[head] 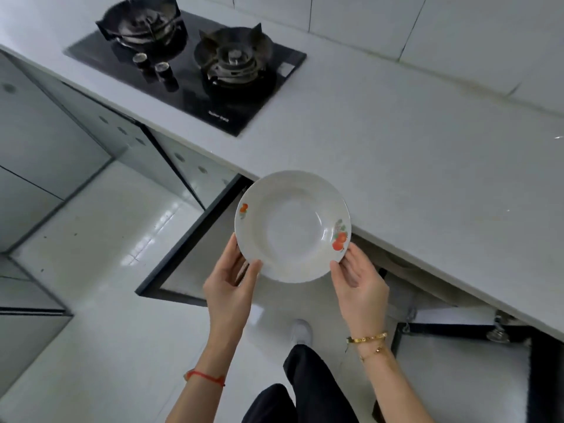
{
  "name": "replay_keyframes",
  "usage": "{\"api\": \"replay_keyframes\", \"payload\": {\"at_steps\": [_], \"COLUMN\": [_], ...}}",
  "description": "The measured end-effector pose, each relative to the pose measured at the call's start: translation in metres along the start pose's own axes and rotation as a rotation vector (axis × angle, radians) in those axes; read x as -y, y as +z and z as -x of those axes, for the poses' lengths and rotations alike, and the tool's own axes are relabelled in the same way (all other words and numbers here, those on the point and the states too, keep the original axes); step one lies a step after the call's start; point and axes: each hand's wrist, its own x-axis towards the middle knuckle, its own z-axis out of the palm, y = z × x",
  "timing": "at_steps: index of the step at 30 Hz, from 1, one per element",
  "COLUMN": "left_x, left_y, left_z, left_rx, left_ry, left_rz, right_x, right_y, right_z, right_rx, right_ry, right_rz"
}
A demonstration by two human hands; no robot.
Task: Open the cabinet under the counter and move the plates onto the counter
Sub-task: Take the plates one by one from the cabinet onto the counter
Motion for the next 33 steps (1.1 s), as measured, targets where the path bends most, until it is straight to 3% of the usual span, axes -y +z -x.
{"api": "replay_keyframes", "payload": {"at_steps": [11, 21, 33], "left_x": [-0.09, -0.1, -0.088], "left_y": [0.062, 0.112, 0.19], "left_z": [-0.073, -0.164, -0.339], "left_rx": [0.085, 0.184, 0.347], "left_ry": [0.122, 0.13, 0.14], "left_rz": [-0.095, -0.15, -0.29], "right_x": [0.075, 0.07, 0.057], "right_y": [-0.016, -0.004, 0.042], "right_z": [-0.094, -0.182, -0.343], "right_rx": [-0.073, -0.122, -0.258], "right_ry": [-0.074, -0.053, -0.028], "right_rz": [0.037, 0.093, 0.278]}}
